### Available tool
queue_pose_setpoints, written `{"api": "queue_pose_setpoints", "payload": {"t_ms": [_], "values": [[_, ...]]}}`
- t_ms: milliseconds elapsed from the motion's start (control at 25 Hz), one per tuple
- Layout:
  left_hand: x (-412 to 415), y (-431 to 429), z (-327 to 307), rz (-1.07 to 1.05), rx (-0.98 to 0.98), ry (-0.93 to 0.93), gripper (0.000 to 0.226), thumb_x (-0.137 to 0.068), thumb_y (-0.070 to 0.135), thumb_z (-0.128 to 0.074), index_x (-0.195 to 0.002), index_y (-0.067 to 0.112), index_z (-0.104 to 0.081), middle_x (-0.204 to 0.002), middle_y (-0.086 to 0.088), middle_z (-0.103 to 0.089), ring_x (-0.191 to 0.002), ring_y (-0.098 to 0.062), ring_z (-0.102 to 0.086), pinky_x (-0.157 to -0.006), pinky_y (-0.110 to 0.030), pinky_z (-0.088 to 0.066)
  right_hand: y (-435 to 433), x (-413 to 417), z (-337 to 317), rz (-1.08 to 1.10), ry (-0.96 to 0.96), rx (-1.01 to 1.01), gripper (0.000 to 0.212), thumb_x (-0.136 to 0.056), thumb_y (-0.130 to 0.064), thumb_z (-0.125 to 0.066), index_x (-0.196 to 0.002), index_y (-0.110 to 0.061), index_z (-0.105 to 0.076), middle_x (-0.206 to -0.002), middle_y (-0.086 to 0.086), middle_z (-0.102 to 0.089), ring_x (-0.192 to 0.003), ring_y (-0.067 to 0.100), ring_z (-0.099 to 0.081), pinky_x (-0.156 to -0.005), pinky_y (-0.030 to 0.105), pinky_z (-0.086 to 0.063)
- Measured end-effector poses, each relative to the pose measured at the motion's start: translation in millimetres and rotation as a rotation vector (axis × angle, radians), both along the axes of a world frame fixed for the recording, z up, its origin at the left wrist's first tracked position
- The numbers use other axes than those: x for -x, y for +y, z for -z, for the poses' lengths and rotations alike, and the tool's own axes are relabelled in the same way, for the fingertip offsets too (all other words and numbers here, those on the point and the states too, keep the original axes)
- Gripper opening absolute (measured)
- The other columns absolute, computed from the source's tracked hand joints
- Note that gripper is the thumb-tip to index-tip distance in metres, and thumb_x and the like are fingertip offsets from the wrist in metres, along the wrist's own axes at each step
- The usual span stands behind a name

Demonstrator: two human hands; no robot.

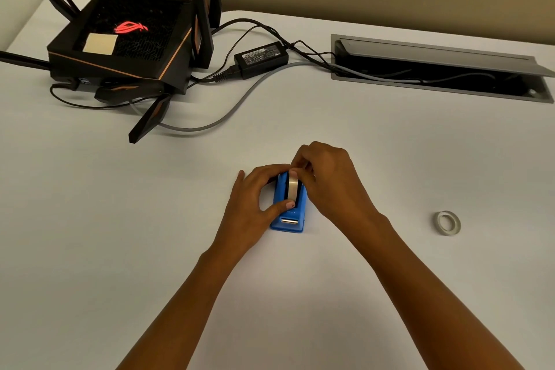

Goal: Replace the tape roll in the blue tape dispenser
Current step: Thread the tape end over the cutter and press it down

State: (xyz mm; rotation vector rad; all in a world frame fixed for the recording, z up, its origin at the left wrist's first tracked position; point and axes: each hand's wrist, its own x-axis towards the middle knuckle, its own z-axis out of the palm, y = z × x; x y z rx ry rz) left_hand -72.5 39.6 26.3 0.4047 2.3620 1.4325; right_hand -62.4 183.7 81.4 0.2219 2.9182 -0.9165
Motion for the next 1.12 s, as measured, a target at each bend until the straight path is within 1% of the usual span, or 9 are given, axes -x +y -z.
{"api": "queue_pose_setpoints", "payload": {"t_ms": [160, 360, 520, 600, 760, 880, 960, 1040, 1120], "values": [[0, 1, -1, -0.003, 0.006, 0.006, 0.048, -0.076, 0.026, -0.068, -0.12, 0.02, -0.049, -0.118, 0.004, -0.056, -0.106, -0.008, -0.05, -0.11, -0.054, -0.03, 0, -1, 0, -0.011, 0.004, 0.028, 0.014, -0.091, -0.015, -0.056, -0.097, -0.005, -0.064, -0.096, 0.014, -0.066, -0.085, 0.023, -0.06, -0.079, 0.033, -0.05], [0, 1, 0, -0.002, 0.014, 0.007, 0.049, -0.077, 0.026, -0.067, -0.122, 0.018, -0.048, -0.125, -0.005, -0.057, -0.115, -0.019, -0.052, -0.11, -0.053, -0.03, -2, -5, 2, 0.007, 0.025, 0.071, 0.012, -0.085, -0.015, -0.064, -0.093, -0.005, -0.066, -0.091, 0.012, -0.066, -0.076, 0.015, -0.053, -0.07, 0.023, -0.043], [0, 1, 2, -0.006, -0.004, 0.023, 0.048, -0.077, 0.027, -0.068, -0.12, 0.024, -0.048, -0.12, 0.002, -0.057, -0.107, -0.01, -0.05, -0.109, -0.055, -0.031, -4, -3, 5, 0.037, 0.049, 0.044, 0.006, -0.086, -0.009, -0.062, -0.085, -0.003, -0.064, -0.084, 0.013, -0.065, -0.073, 0.022, -0.058, -0.069, 0.03, -0.047], [0, 1, 5, -0.013, -0.008, 0.03, 0.048, -0.076, 0.028, -0.068, -0.12, 0.024, -0.048, -0.121, 0.001, -0.057, -0.104, -0.006, -0.048, -0.108, -0.056, -0.031, -6, -3, 8, 0.006, 0.041, -0.003, 0.003, -0.085, -0.005, -0.06, -0.086, -0.003, -0.061, -0.085, 0.013, -0.062, -0.073, 0.022, -0.055, -0.065, 0.028, -0.043], [1, 0, 7, -0.003, -0.01, 0.028, 0.05, -0.075, 0.029, -0.07, -0.12, 0.024, -0.048, -0.119, 0.006, -0.056, -0.104, -0.005, -0.048, -0.11, -0.055, -0.029, -8, -3, 11, -0.024, 0.048, -0.046, 0.006, -0.083, 0.003, -0.056, -0.085, -0.002, -0.057, -0.085, 0.013, -0.059, -0.07, 0.017, -0.045, -0.063, 0.023, -0.032], [1, 0, 7, 0.013, -0.019, 0.008, 0.05, -0.074, 0.029, -0.07, -0.119, 0.028, -0.046, -0.115, 0.012, -0.051, -0.105, -0.004, -0.048, -0.114, -0.052, -0.022, -6, -4, 11, -0.04, 0.069, -0.047, 0.005, -0.084, 0.002, -0.054, -0.087, -0.001, -0.057, -0.087, 0.015, -0.06, -0.071, 0.016, -0.044, -0.063, 0.023, -0.032], [1, 1, 8, -0.003, -0.023, 0.007, 0.05, -0.075, 0.03, -0.07, -0.119, 0.024, -0.048, -0.117, 0.008, -0.055, -0.106, -0.006, -0.05, -0.114, -0.052, -0.023, -7, -7, 13, -0.058, 0.085, -0.059, 0.007, -0.085, 0.0, -0.055, -0.091, 0.0, -0.058, -0.091, 0.016, -0.061, -0.074, 0.018, -0.047, -0.065, 0.026, -0.037], [1, 1, 9, -0.001, -0.017, 0.016, 0.056, -0.071, 0.04, -0.068, -0.12, 0.02, -0.049, -0.122, -0.001, -0.058, -0.112, -0.014, -0.053, -0.117, -0.048, -0.019, -10, -11, 15, -0.045, 0.107, -0.049, 0.009, -0.088, -0.004, -0.054, -0.094, 0.001, -0.058, -0.095, 0.018, -0.061, -0.079, 0.023, -0.053, -0.07, 0.03, -0.043], [0, 3, 8, 0.022, -0.016, 0.027, 0.067, -0.067, 0.059, -0.059, -0.12, 0.019, -0.049, -0.123, -0.001, -0.057, -0.113, -0.015, -0.053, -0.118, -0.042, -0.015, -13, -14, 16, -0.034, 0.126, -0.046, 0.011, -0.088, -0.006, -0.054, -0.095, 0.002, -0.058, -0.095, 0.019, -0.061, -0.083, 0.026, -0.055, -0.07, 0.029, -0.042]]}}
